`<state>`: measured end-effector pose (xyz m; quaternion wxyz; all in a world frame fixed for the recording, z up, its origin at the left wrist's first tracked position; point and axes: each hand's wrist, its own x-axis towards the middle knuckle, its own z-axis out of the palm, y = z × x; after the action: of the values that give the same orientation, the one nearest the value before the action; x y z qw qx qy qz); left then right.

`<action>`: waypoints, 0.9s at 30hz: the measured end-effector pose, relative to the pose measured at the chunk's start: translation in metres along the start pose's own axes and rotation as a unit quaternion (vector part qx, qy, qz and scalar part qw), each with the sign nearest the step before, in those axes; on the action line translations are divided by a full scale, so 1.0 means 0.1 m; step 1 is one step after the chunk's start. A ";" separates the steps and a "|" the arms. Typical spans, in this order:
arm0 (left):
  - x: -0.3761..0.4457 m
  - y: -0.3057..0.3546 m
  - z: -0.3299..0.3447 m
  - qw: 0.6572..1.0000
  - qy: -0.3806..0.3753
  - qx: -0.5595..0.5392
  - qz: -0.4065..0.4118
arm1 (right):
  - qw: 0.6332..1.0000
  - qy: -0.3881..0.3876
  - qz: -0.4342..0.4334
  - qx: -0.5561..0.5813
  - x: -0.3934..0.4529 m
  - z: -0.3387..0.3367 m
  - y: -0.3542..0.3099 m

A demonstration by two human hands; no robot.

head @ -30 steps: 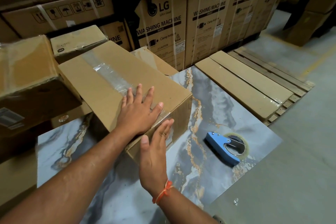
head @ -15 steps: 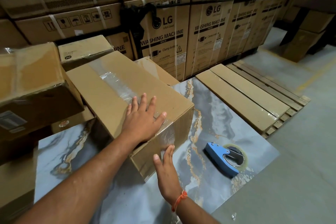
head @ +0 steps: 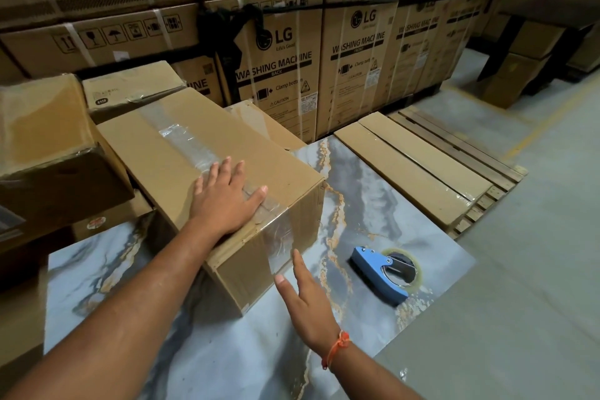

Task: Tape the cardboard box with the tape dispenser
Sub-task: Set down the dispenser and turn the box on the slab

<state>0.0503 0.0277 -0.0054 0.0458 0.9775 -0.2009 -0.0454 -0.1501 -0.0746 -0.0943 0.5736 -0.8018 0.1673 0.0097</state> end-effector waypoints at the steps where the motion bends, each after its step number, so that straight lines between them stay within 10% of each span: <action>1: -0.02 0.02 0.01 1.000 -0.005 -0.006 -0.007 | 1.000 0.002 -0.004 0.000 0.00 -0.06 0.00; 13: -1.08 0.97 0.15 0.997 -0.002 -0.028 0.065 | 0.949 0.061 -0.044 -0.306 0.14 -1.38 0.64; 19: -1.40 1.38 0.88 0.972 -0.016 -0.230 0.043 | 0.879 -0.054 -0.052 -0.471 0.31 -1.85 1.11; 24: -1.41 1.75 1.49 0.820 -0.084 -0.515 -0.235 | 0.835 -0.170 -0.137 -0.505 0.44 -1.98 1.43; 27: -1.45 2.00 1.74 0.715 -0.076 -0.607 -0.339 | 0.874 -0.220 -0.140 -0.410 0.56 -2.08 1.45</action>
<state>-0.1787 -0.1107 -0.1461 0.5954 0.7356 0.2114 -0.2445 -0.1745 -0.3230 -0.1681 0.2102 -0.9573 -0.0964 0.1733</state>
